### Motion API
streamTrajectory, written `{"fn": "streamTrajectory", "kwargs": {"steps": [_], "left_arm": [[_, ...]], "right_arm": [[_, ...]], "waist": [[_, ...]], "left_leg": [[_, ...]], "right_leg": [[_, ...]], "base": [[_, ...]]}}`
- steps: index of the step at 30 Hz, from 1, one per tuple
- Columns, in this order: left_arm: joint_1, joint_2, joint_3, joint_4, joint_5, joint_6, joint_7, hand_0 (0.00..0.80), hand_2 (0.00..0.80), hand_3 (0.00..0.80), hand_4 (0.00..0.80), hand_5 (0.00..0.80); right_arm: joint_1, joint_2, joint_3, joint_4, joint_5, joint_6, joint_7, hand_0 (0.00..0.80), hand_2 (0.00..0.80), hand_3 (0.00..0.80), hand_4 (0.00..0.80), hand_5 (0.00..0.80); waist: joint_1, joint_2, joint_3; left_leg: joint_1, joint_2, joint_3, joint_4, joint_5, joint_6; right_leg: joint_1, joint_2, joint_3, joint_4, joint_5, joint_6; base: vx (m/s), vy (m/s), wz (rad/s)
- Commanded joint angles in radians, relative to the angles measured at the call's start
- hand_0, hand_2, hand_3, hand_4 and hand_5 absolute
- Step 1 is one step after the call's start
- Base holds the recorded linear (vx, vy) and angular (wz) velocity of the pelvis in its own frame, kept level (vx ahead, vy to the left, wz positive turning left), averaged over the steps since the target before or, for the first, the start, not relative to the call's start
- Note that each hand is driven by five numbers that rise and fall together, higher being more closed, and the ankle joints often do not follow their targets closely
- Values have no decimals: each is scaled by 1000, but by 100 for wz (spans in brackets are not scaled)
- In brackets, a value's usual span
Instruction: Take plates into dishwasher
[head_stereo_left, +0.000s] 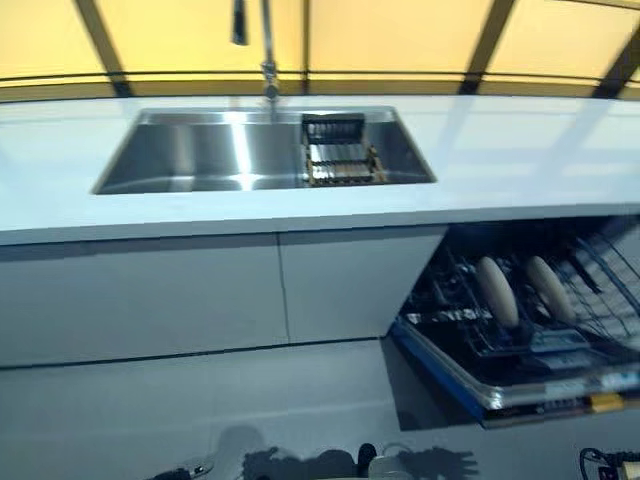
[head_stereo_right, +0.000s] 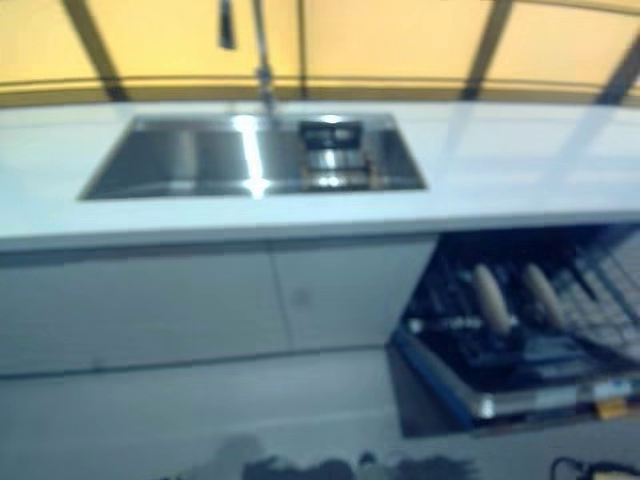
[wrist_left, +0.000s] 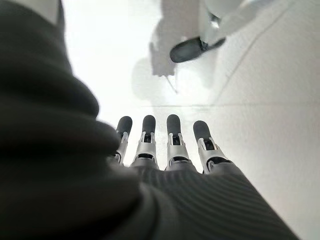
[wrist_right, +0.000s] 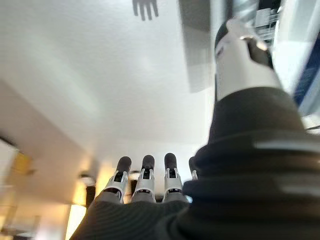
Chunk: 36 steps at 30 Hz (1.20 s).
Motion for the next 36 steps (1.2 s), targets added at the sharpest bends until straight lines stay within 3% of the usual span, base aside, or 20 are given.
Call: {"fn": "streamTrajectory", "kwargs": {"steps": [1,3,5,7,11,15,22,23,26,29,33,36], "left_arm": [[-12,10,42,32,26,23,-4,0,0,0,0,0],[-14,2,53,56,43,11,2,0,0,0,0,0],[-3,-1,58,63,43,15,26,0,0,0,0,0],[-8,1,57,57,35,18,9,0,0,0,0,0],[-30,-30,34,40,43,14,2,0,0,0,0,0],[-32,-43,20,24,64,11,-17,0,0,0,0,0],[10,-58,21,26,43,-2,-7,0,0,0,0,0],[17,-69,28,26,40,-15,-6,0,0,0,0,0],[0,-97,23,28,41,-46,-20,0,0,0,0,0],[-32,-116,-13,9,5,-39,-21,0,0,0,0,0],[-69,-132,-58,9,-21,-49,-9,0,0,0,0,0],[-85,-138,-69,0,-45,-47,0,0,0,0,0,0]], "right_arm": [[-16,18,-4,61,30,-37,-13,0,0,0,0,0],[-29,58,-5,121,50,-65,-31,0,0,0,0,0],[-41,77,15,137,54,-53,-34,0,0,0,0,0],[-45,86,29,128,86,-35,-27,0,0,0,0,0],[-26,114,30,129,111,-69,-18,0,0,0,0,0],[-16,156,4,117,302,-122,-13,0,0,0,0,0],[-9,228,-17,104,499,-206,85,0,0,0,0,0],[-13,254,-38,81,633,-259,86,0,0,0,0,0],[-38,279,-82,72,783,-324,50,0,0,0,0,0],[-82,280,-97,71,868,-317,33,0,0,0,0,0],[-149,258,-111,91,994,-245,31,0,0,0,0,0],[-191,219,-119,108,1050,-234,-10,0,0,0,0,0]], "waist": [[54,13,-27],[66,-8,-39],[71,-24,-32],[71,-29,-38],[59,-28,-53],[49,-12,-60],[41,17,-55],[43,24,-53],[41,27,-35],[40,54,1],[46,76,75],[47,101,116]], "left_leg": [[-45,-36,-59,130,-78,62],[-71,-9,-62,210,-119,56],[-73,22,-53,263,-146,39],[-75,36,-49,242,-121,25],[-49,39,-46,143,-65,0],[-28,42,-41,71,-31,-12],[-11,55,-43,0,13,-25],[-24,50,-53,-6,29,-32],[-85,31,-65,123,-17,-23],[-124,24,-71,136,-24,-9],[-212,13,-95,253,-41,-18],[-262,6,-89,335,-64,-13]], "right_leg": [[30,-52,20,48,31,-21],[62,-83,34,-24,12,-5],[87,-65,35,-64,-10,11],[91,-48,50,-86,-10,16],[119,-25,38,-155,2,20],[119,-13,19,-163,-2,21],[121,17,-9,-144,-39,-4],[124,32,-4,-163,-36,-13],[98,31,8,-130,-47,-36],[28,30,-2,-37,-78,-44],[-24,14,-9,24,-94,-71],[-79,2,-21,110,-123,-91]], "base": [[-144,-256,-10],[-117,-333,-21],[-77,-350,-27],[-77,-251,-31],[-42,-163,-7],[-50,-144,-4],[-30,-91,3],[-79,-55,7],[-158,-15,18],[-219,94,11],[-230,77,4],[-191,84,7]]}}
